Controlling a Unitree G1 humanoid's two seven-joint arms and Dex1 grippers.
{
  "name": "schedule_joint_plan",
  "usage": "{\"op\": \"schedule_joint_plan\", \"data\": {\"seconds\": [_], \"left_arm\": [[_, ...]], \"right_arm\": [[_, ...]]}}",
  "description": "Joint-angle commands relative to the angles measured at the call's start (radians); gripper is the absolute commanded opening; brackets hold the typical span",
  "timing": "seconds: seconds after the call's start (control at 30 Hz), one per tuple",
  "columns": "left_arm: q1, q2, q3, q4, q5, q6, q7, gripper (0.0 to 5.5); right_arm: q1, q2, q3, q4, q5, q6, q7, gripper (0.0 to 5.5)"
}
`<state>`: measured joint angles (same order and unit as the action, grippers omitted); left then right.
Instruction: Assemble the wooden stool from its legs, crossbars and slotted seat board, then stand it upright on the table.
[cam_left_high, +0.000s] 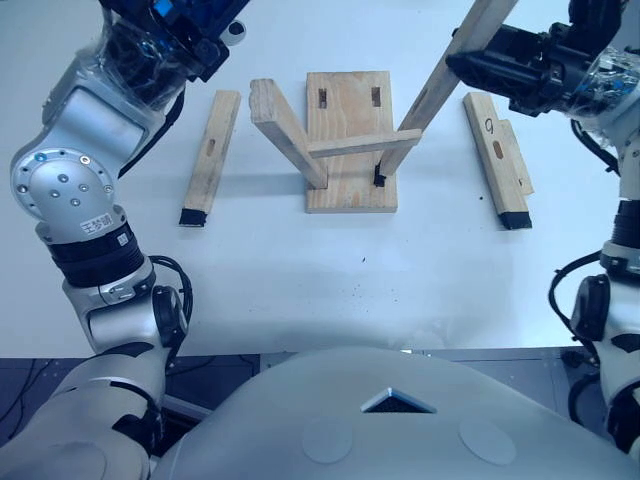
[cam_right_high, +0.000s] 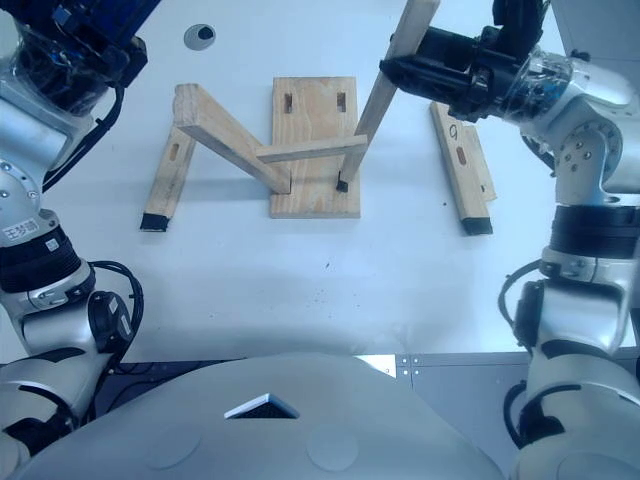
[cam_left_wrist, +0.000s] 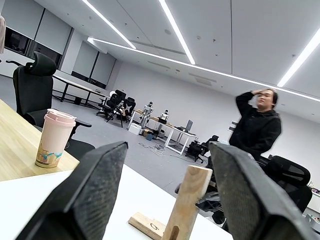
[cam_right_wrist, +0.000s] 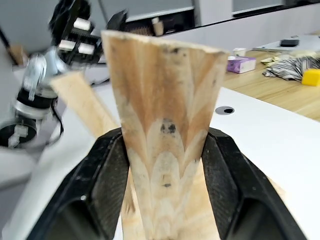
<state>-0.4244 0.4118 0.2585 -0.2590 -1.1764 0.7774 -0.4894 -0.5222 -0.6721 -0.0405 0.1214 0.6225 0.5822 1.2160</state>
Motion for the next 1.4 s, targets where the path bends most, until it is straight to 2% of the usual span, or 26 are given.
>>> {"op": "schedule_joint_plan", "data": {"seconds": [0.03, 0.3, 0.8, 1.0, 1.2, 1.3, 1.4], "left_arm": [[0.002, 0.0, 0.001, -0.012, 0.007, -0.002, 0.004, 2.99], [0.006, 0.022, -0.013, -0.022, 0.014, 0.019, -0.001, 2.99], [0.002, 0.032, -0.107, 0.002, 0.148, 0.041, 0.016, 2.99], [0.0, -0.011, -0.212, 0.088, 0.277, 0.049, 0.071, 2.99], [-0.004, -0.052, -0.308, 0.136, 0.366, 0.07, 0.095, 2.99], [0.0, -0.062, -0.321, 0.146, 0.396, 0.062, 0.091, 2.99], [-0.002, -0.078, -0.322, 0.156, 0.414, 0.047, 0.087, 2.99]], "right_arm": [[-0.002, -0.072, 0.098, 0.067, -0.143, -0.05, 0.042, 2.06], [-0.026, -0.116, 0.187, 0.067, -0.205, -0.131, 0.117, 2.06], [0.01, -0.13, 0.264, -0.026, -0.251, -0.097, 0.053, 2.06], [-0.063, -0.131, 0.336, 0.015, -0.298, -0.09, 0.077, 2.06], [-0.161, -0.113, 0.456, 0.047, -0.368, -0.087, 0.17, 2.06], [-0.251, -0.109, 0.539, 0.117, -0.433, -0.1, 0.253, 2.04], [-0.324, -0.077, 0.563, 0.154, -0.46, -0.096, 0.283, 2.03]]}}
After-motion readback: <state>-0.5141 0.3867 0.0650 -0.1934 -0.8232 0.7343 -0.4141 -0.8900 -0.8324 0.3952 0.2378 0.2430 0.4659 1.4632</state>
